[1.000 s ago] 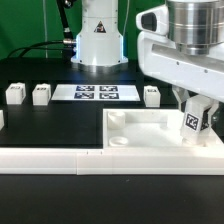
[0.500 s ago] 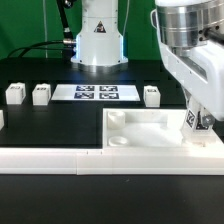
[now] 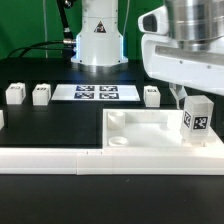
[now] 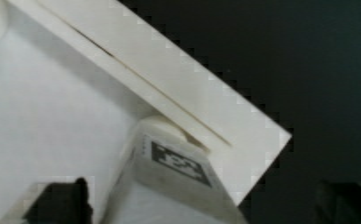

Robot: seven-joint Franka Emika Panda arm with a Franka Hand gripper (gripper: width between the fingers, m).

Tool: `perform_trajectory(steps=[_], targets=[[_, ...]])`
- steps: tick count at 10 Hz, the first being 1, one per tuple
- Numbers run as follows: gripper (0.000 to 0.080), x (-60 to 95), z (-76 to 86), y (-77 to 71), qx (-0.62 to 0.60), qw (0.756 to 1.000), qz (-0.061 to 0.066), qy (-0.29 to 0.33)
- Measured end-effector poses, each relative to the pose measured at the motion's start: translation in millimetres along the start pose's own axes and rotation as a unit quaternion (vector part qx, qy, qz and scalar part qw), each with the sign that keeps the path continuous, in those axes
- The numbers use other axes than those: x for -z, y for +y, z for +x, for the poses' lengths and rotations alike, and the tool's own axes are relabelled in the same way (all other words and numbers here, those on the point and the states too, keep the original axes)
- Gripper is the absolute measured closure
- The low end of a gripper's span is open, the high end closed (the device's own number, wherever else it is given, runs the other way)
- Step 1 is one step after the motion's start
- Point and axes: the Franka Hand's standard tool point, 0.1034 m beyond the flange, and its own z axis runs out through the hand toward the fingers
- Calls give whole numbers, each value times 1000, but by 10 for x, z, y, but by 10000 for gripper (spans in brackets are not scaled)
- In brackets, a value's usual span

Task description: Assemble square table

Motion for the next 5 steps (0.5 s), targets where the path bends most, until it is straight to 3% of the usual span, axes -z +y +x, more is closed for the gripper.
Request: perform_trajectory(steps=[2,3,5], targets=[[151,-4,27,23,117,993,-5,4],[150,34,94,56,221,975,-17,14],[150,134,161,45,362,931,-23,32]])
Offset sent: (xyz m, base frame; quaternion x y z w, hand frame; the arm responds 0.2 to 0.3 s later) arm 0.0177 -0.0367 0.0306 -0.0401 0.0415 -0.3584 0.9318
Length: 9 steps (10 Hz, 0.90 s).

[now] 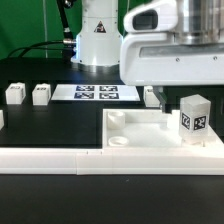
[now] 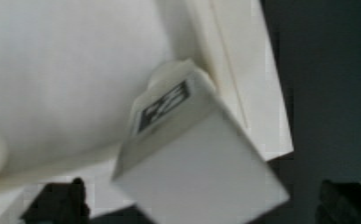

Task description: Assemble square table

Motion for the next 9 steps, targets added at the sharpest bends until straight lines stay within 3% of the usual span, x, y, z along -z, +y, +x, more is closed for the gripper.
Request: perform_trajectory(steps=[1,3,5,6,9], targets=[[150,-27,-27,-68,59,998,-8,7],[150,-63,-54,-87,61,998,-7,9],[416,-71,-58,-90,48,999,-7,8],[506,-73,-52,-56,48,999,-9,8],[506,-77,-47,-24,-57,998,-9,9]])
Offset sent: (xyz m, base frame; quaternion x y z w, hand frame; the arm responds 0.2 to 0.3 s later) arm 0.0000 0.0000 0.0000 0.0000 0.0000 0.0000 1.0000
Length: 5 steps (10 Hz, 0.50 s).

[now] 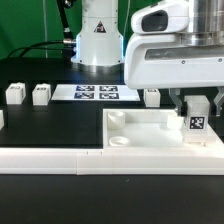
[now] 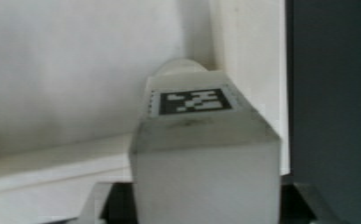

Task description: Assemble square table

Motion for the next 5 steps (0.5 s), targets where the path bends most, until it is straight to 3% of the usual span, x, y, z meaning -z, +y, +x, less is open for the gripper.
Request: perform_trajectory(steps=[2,4,5], targets=[[506,-6,-1,25,-132,991,-4,0],[506,-10,-15,46,-267,963,-12,1],[506,-10,-17,63,-330,944,-9,-2]])
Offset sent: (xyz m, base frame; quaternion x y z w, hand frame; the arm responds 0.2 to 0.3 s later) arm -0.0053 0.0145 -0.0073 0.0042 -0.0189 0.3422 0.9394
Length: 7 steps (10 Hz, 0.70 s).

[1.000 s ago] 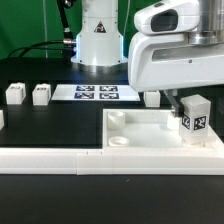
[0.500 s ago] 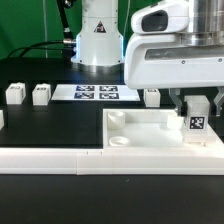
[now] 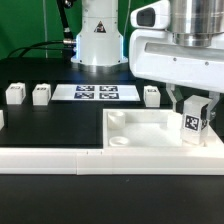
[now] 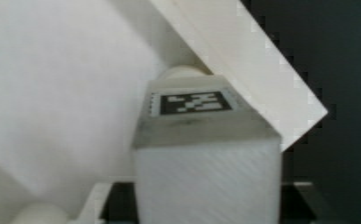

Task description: Assemble square table

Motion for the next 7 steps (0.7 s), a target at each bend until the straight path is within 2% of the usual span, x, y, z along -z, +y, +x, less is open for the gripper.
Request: perform_trajectory(steps=[2,5,7], targets=[[506,-2,37,39,-102,994,10,-24],[506,-11,-34,36,-269,962,3,-37],[506,-13,-30,50,-294,955,5,-42]])
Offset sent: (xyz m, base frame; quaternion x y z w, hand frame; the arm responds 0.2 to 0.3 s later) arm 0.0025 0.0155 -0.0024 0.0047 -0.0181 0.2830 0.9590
